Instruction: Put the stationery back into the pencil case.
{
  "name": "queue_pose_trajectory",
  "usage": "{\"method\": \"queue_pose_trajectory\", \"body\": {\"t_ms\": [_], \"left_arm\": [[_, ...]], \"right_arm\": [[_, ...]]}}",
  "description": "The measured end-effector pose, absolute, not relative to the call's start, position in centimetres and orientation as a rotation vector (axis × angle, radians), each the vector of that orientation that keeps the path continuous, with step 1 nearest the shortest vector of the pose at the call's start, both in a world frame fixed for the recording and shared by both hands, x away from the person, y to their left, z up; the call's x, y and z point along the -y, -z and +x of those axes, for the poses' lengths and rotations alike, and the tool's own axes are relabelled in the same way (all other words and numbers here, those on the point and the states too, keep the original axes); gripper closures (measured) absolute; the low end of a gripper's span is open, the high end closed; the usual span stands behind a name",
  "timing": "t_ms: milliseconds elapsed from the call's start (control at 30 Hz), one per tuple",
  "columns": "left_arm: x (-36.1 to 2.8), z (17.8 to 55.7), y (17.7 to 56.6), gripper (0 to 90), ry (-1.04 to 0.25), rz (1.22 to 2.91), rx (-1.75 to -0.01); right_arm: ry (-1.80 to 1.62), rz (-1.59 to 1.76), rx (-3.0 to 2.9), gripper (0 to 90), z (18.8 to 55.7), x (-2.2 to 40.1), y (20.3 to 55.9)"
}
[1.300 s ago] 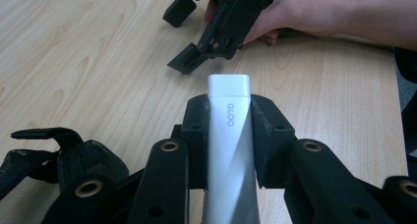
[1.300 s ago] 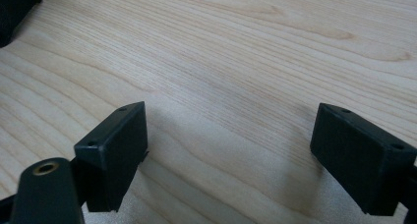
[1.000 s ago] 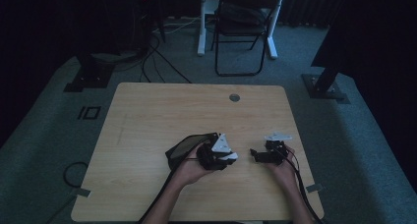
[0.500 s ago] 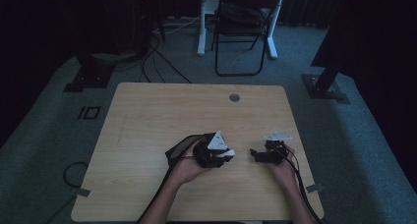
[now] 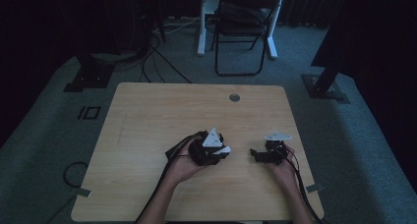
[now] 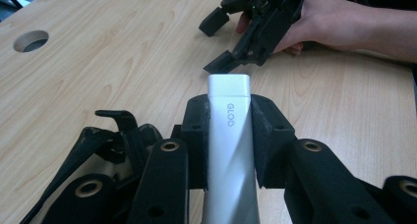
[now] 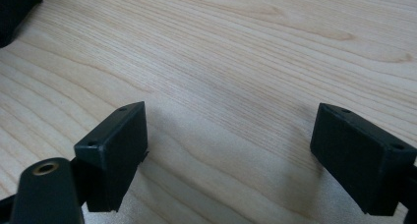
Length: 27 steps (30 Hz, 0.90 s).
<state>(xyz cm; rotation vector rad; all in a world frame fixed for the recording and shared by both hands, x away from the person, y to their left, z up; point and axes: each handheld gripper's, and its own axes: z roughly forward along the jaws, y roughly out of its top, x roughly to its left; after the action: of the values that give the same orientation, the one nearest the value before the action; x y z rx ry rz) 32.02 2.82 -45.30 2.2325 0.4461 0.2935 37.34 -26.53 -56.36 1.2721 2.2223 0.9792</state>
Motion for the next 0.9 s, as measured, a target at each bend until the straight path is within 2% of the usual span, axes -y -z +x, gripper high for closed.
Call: {"method": "queue_pose_trajectory", "body": {"t_ms": [900], "left_arm": [[-5.0, 32.8, 45.0, 71.1, -0.332, 2.225, -0.519]], "right_arm": [[-0.979, 1.274, -2.222, 14.1, 37.3, 26.5, 56.4]]}}
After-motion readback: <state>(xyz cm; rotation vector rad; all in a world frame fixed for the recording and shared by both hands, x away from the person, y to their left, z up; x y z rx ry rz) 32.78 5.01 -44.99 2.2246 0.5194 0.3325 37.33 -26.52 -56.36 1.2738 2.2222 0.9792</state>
